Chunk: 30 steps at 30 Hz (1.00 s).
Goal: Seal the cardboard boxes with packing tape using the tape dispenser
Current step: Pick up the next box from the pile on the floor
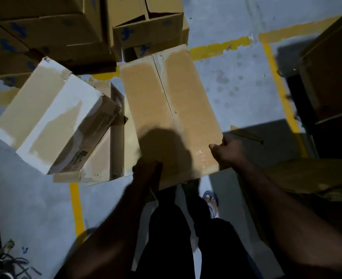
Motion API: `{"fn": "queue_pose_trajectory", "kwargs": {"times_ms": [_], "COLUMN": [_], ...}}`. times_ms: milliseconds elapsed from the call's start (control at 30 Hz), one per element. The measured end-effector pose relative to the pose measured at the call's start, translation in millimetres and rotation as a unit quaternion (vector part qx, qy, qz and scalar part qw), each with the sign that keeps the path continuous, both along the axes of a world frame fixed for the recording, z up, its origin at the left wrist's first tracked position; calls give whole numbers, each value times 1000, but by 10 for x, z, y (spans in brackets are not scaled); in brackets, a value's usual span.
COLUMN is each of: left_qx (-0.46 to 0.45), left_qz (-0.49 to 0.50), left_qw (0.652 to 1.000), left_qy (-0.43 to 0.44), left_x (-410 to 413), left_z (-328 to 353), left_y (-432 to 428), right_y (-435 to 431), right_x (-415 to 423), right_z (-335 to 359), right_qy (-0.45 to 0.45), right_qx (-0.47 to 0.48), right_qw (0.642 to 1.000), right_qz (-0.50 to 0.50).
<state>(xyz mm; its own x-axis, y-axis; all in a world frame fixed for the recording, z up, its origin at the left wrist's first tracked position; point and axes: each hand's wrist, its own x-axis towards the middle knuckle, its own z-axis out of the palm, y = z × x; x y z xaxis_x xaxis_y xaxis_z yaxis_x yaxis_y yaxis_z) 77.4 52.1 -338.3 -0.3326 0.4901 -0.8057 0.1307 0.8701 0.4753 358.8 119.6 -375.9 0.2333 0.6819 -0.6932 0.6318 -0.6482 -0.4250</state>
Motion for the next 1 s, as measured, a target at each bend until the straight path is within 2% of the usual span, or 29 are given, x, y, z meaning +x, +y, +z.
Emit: {"fn": "queue_pose_trajectory", "kwargs": {"times_ms": [133, 267, 433, 600, 733, 833, 1000], "left_qx": [103, 162, 197, 251, 313, 374, 468], "left_qz": [43, 67, 42, -29, -86, -96, -184], "left_qw": [993, 980, 974, 956, 920, 896, 818], "left_qy": [-35, -92, -108, -149, -220, -220, -279], "left_x": [-221, -361, -593, -643, -695, -603, -26], "left_z": [508, 1182, 1435, 2428, 3288, 3970, 4880], "left_y": [137, 450, 701, 1089, 1376, 1493, 1546], "right_y": [276, 479, 445, 506, 642, 549, 24], "right_x": [-73, -154, -238, -380, -320, -179, 168], "right_z": [880, 1757, 2418, 3156, 3999, 4725, 5633], "right_qy": [152, 224, 190, 166, 201, 204, 133], "right_qx": [78, 82, 106, 210, 287, 351, 481], "right_qw": [981, 966, 972, 962, 932, 910, 857], "right_qz": [-96, -96, -83, -60, -91, -88, -125]}}
